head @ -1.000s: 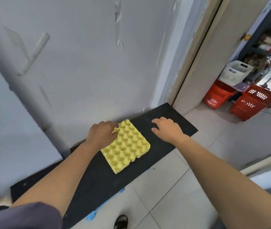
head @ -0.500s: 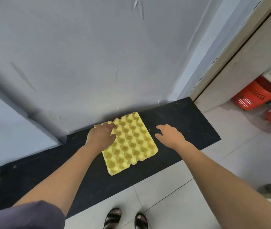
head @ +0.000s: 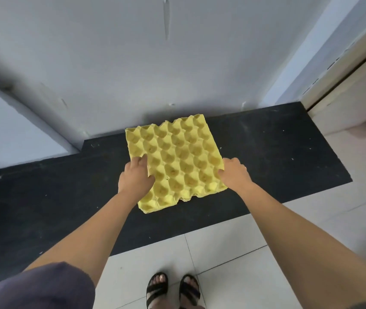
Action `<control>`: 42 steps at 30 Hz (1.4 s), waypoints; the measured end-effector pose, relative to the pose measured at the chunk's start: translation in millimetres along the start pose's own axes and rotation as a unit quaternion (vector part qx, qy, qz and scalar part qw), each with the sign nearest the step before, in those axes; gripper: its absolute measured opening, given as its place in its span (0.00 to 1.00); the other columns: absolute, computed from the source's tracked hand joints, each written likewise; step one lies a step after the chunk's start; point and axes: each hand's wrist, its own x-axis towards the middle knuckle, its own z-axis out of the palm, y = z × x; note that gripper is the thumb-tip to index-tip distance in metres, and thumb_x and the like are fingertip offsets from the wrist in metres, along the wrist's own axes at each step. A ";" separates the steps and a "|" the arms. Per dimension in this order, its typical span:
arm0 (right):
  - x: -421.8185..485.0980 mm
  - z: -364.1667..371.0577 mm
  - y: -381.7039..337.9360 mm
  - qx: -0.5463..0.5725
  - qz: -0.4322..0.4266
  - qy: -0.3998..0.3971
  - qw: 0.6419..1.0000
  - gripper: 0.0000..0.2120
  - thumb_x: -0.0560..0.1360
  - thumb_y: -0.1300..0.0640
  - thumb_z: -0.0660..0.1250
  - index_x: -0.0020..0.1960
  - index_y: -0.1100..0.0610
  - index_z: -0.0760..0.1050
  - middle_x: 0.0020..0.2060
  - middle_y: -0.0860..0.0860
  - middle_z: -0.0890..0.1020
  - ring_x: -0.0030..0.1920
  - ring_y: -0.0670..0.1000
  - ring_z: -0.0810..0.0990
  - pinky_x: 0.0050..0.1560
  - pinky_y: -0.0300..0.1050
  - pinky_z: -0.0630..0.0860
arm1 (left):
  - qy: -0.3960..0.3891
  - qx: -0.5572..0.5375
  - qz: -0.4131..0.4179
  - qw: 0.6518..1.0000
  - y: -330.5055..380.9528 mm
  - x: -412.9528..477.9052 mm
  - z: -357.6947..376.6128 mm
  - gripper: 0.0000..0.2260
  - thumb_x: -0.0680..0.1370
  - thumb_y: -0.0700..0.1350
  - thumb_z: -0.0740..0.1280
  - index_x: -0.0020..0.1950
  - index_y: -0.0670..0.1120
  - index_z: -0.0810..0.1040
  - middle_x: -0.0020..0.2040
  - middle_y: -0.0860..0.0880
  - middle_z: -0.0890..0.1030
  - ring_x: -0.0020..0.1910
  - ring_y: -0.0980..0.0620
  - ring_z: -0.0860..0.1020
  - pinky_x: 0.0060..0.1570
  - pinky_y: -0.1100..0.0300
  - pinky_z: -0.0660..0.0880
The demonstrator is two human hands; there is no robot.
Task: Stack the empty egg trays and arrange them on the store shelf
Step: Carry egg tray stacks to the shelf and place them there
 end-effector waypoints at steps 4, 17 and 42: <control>25.3 29.6 9.2 0.040 0.029 0.023 0.999 0.18 0.79 0.56 0.58 0.66 0.63 0.64 0.62 0.60 0.69 0.60 0.64 0.71 0.52 0.54 0.70 | 0.016 -0.126 -0.123 0.984 -12.4 8.8 35.3 0.31 0.78 0.40 0.61 0.77 0.42 0.49 0.74 0.43 0.55 0.70 0.40 0.58 0.64 0.49 0.64; 51.6 45.6 16.2 0.175 0.118 0.021 0.977 0.06 0.71 0.59 0.62 0.48 0.58 0.72 0.52 0.57 0.77 0.49 0.60 0.78 0.33 0.44 0.67 | 0.037 -0.321 -0.271 0.907 -28.4 35.2 62.6 0.09 0.73 0.39 0.65 0.51 0.37 0.76 0.57 0.38 0.76 0.37 0.44 0.75 0.31 0.60 0.68; 32.1 31.9 1.7 0.216 0.123 0.063 0.967 0.18 0.71 0.52 0.62 0.59 0.56 0.67 0.48 0.54 0.78 0.53 0.59 0.76 0.54 0.56 0.75 | 0.059 -0.402 -0.268 0.874 -15.9 29.3 44.7 0.17 0.75 0.37 0.63 0.64 0.44 0.70 0.58 0.43 0.74 0.49 0.44 0.74 0.43 0.53 0.71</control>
